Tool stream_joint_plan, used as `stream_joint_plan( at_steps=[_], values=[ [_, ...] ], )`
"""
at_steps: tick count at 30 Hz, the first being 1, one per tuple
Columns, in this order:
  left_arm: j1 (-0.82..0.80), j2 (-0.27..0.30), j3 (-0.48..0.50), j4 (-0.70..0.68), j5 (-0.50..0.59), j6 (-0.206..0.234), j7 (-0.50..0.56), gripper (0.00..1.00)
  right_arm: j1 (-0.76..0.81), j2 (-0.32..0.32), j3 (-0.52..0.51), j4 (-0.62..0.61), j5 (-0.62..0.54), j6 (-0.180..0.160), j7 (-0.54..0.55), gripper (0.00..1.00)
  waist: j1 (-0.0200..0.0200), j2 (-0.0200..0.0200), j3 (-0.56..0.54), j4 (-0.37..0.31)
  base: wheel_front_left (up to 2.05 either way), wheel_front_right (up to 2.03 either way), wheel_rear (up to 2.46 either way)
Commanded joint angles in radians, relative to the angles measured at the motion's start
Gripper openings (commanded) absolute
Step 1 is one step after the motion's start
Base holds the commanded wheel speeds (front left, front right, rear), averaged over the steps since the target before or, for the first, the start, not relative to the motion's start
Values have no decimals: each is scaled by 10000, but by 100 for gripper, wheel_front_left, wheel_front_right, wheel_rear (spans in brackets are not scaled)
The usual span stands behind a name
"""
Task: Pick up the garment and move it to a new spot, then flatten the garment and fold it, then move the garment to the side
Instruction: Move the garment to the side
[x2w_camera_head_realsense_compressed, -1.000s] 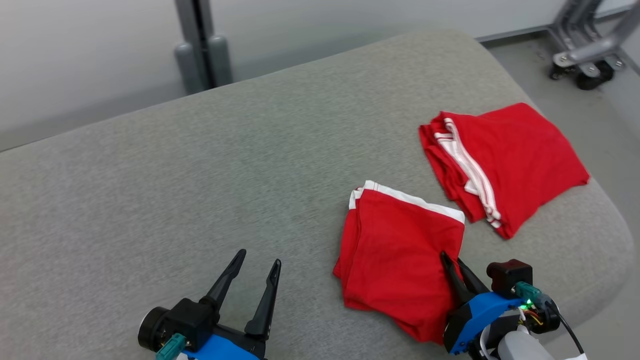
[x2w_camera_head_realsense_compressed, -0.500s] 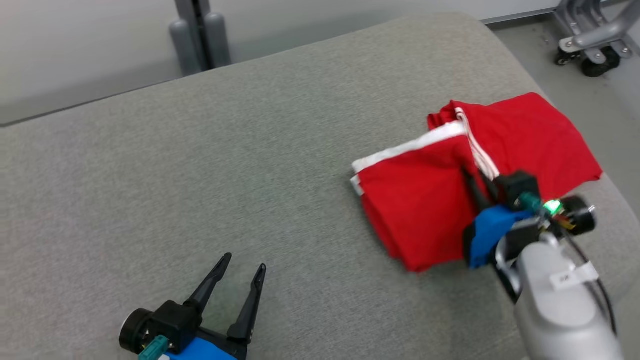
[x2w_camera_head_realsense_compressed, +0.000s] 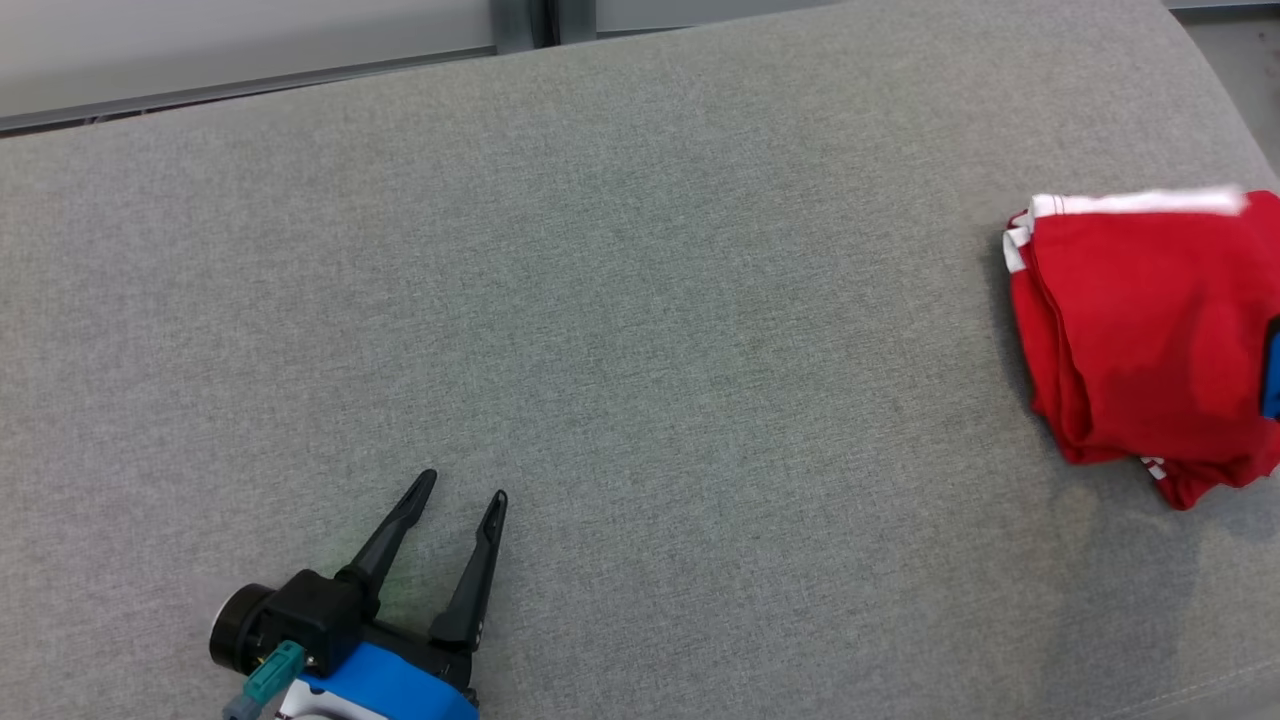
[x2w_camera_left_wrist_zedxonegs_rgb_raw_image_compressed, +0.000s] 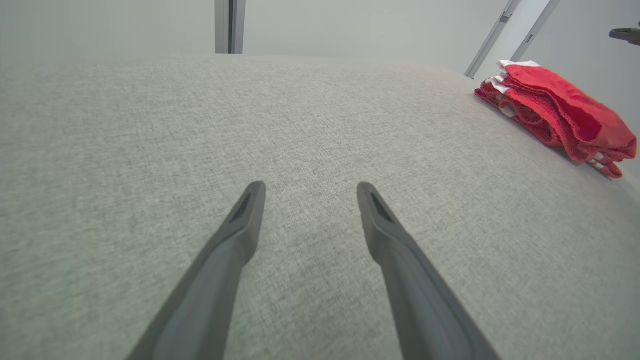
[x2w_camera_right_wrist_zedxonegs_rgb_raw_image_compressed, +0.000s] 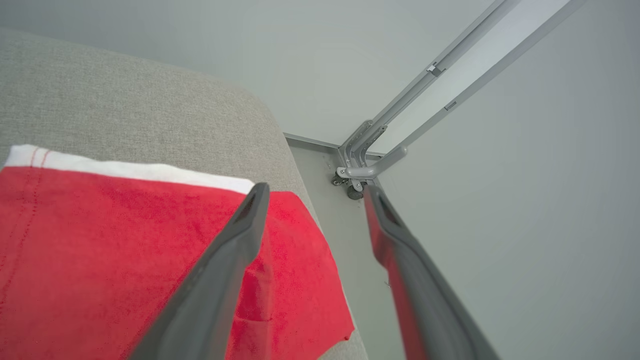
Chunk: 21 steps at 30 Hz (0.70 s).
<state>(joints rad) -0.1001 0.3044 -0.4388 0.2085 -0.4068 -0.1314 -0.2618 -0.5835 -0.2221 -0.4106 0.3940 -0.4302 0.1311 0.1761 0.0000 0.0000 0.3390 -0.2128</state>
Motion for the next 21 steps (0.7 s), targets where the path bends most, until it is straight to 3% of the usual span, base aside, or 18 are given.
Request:
stream_joint_plan(
  at_steps=[1, 6, 10, 21],
  values=[
    [-183, 41, 18, -38, -45, 17, -41, 100, 175, 214, -194, -291, -132, -7, -96, 100, 0, 0, 53, 38, 0, 0, 0],
    [-322, 18, 369, 16, 24, 15, -41, 100, 125, 1113, -334, -916, 4, -7, -1114, 100, 0, 0, -31, 60, 0, 0, 0],
    [-302, -120, 896, 168, 140, 15, -41, 100, 145, 1602, 144, -759, 371, -7, -2159, 100, 0, 0, -284, 144, 0, 0, 0],
    [-327, -726, 2513, 835, 504, 17, -41, 100, 1015, 1694, 2691, 1871, 3703, -5, -4291, 100, 0, 0, -1105, 1176, 0, 0, 0]
  ],
)
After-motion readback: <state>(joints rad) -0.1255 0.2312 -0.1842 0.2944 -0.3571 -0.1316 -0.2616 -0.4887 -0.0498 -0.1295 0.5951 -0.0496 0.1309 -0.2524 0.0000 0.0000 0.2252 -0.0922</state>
